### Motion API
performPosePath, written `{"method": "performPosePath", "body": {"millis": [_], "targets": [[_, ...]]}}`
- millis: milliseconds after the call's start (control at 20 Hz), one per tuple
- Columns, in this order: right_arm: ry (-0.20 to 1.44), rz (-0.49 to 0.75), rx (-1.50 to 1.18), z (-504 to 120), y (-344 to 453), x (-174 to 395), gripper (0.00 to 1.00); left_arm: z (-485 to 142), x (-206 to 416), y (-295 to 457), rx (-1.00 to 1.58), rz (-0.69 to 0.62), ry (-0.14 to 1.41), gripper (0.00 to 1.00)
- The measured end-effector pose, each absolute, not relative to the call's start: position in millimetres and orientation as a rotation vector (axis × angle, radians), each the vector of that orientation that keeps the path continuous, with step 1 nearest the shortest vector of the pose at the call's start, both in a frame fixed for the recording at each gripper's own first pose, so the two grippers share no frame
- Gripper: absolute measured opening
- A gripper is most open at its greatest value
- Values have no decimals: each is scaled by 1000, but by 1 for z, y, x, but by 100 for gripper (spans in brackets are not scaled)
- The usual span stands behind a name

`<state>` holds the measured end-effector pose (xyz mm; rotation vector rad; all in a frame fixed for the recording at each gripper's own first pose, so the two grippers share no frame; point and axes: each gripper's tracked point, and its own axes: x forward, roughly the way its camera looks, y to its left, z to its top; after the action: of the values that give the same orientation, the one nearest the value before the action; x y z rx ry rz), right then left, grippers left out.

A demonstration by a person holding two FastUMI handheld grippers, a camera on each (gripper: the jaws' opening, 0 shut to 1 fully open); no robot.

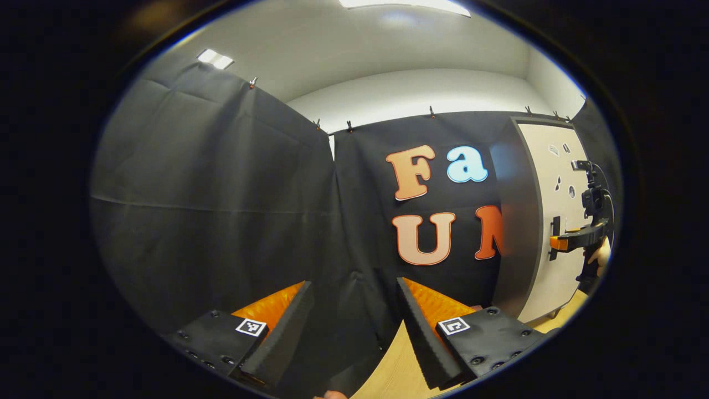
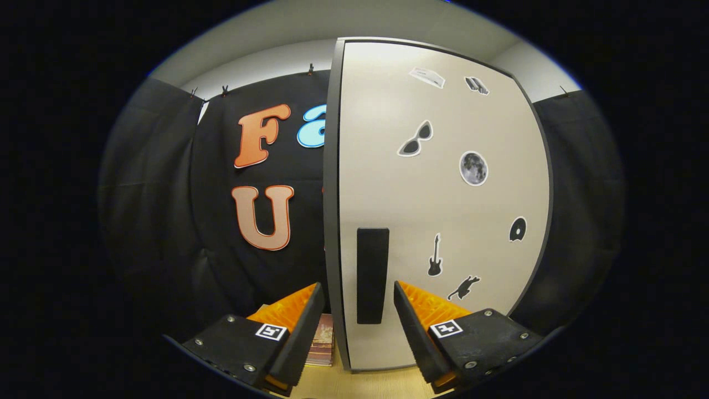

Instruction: Open the cabinet door with the right hand, grasp the bottle in the cabinet with the left hand and place it on the coaster, then close the cabinet door with the right hand.

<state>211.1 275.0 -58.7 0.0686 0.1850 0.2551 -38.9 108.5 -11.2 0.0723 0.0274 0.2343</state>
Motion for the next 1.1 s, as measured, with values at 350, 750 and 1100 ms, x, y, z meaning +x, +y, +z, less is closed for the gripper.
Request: {"method": "performPosePath", "body": {"millis": [350,750,1100], "targets": [[180,238,72,-62,280,224,40,-25,-33,114,67,262,45,97],[199,202,138,-66,268,226,16,-27,-35,110,78,260,40,94],[267,186,176,-86,269,246,47,-32,-33,111,86,269,49,94]]}}
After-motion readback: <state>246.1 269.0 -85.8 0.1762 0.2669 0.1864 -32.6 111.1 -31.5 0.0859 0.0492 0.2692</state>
